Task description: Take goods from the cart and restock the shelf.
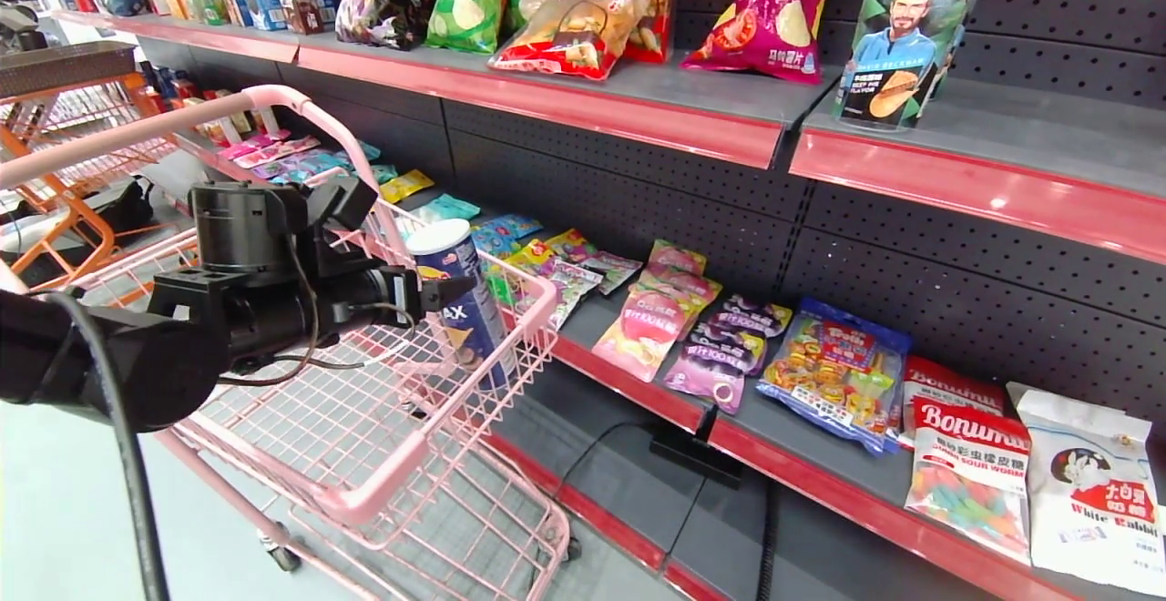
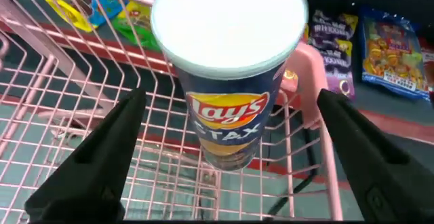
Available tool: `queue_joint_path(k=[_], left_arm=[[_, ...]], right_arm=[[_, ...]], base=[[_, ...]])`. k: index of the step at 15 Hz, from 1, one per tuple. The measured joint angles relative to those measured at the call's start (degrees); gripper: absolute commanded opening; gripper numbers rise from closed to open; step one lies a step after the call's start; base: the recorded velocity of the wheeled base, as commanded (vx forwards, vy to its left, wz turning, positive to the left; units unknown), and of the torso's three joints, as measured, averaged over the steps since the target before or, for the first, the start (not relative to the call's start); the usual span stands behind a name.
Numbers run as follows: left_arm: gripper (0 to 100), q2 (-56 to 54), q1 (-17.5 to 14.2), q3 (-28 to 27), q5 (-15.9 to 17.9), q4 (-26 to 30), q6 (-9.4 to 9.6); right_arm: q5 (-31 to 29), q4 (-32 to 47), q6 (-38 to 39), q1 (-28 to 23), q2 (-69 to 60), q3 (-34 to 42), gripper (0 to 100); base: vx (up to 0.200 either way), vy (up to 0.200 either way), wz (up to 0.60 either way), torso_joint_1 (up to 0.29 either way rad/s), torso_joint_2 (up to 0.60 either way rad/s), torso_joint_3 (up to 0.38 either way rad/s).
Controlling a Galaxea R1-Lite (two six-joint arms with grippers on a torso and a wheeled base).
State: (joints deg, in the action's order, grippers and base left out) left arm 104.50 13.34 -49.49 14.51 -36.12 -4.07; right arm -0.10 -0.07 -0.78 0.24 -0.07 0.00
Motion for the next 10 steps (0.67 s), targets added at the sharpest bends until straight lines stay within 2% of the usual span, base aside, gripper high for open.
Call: queue_joint_path(k=[5,10], left_arm=[[100,3.4,0.2,-0.6,0.0,-0.2,0.41],[100,6.3,1.5,-1.9,0.4,-3.5,0.52]], right_arm=[[0.0,0.0,0.0,0.0,0.0,0.0,100],[0.0,0.0,-0.1,0.0,0.0,-0.1,100]], base=[[0.0,0.0,0.0,0.0,0.0,0.0],[0.0,0.0,0.0,0.0,0.0,0.0]])
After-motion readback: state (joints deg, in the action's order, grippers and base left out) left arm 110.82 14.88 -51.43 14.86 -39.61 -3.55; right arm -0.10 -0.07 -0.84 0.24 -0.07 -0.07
